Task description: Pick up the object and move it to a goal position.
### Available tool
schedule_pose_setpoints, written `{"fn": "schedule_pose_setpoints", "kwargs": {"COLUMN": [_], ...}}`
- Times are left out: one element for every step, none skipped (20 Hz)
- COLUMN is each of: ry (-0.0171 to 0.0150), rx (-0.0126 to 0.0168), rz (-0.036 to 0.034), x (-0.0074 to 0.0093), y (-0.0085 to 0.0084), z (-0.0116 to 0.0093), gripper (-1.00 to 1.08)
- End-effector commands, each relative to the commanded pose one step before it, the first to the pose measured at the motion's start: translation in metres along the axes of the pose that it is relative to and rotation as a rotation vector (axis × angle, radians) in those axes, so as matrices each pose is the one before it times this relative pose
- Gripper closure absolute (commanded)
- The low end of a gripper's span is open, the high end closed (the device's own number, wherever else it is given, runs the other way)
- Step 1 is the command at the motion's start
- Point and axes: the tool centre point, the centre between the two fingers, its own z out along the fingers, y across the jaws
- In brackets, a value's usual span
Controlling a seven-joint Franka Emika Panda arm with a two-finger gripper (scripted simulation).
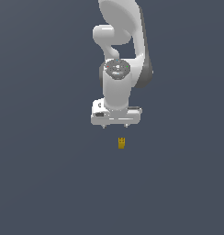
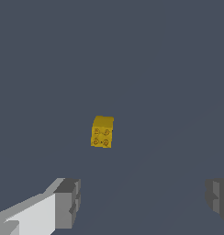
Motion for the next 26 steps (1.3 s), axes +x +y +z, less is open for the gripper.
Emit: {"fn": "schedule_pose_setpoints", "kwargs": {"ry": [0.00000,0.00051,0.00143,0.00236,0.00332,0.00423,0.00480,0.00401,0.00306,0.00211,0.00111,0.00000,-0.00092,-0.00047,0.00000,0.00011,0.00026,0.00024,0.00025,0.00027,0.00031,0.00037,0.00047,0.00058,0.00066,0.00074], "rx": [0.00000,0.00036,0.00109,0.00179,0.00252,0.00320,0.00361,0.00301,0.00228,0.00156,0.00080,0.00000,-0.00068,-0.00028,0.00000,-0.00005,-0.00014,-0.00031,-0.00048,-0.00063,-0.00078,-0.00091,-0.00104,-0.00117,-0.00132,-0.00149], "rz": [0.00000,-0.00102,-0.00287,-0.00472,-0.00661,-0.00837,-0.00943,-0.00779,-0.00584,-0.00394,-0.00196,0.00000,0.00173,0.00042,0.00000,0.00068,0.00180,0.00290,0.00405,0.00512,0.00612,0.00711,0.00809,0.00907,0.01004,0.01107], "x": [0.00000,0.00016,0.00048,0.00079,0.00110,0.00143,0.00164,0.00138,0.00107,0.00074,0.00039,0.00002,-0.00034,-0.00024,0.00000,0.00015,0.00022,0.00027,0.00032,0.00036,0.00040,0.00042,0.00045,0.00045,0.00042,0.00035], "y": [0.00001,-0.00041,-0.00111,-0.00183,-0.00259,-0.00329,-0.00373,-0.00311,-0.00237,-0.00164,-0.00086,-0.00007,0.00079,0.00042,0.00002,-0.00024,-0.00029,-0.00034,-0.00037,-0.00045,-0.00056,-0.00064,-0.00076,-0.00091,-0.00102,-0.00112], "z": [0.00000,-0.00008,-0.00021,-0.00035,-0.00050,-0.00060,-0.00064,-0.00048,-0.00032,-0.00018,-0.00004,0.00009,0.00001,-0.00031,-0.00002,0.00065,0.00123,0.00183,0.00245,0.00307,0.00369,0.00429,0.00492,0.00557,0.00620,0.00684], "gripper": [-0.92,-0.92,-0.92,-0.92,-0.92,-0.92,-0.92,-0.92,-0.92,-0.92,-0.92,-0.92,-0.92,-0.92,-0.92,-0.92,-0.92,-0.92,-0.92,-0.92,-0.92,-0.92,-0.92,-0.92,-0.92,-0.92]}}
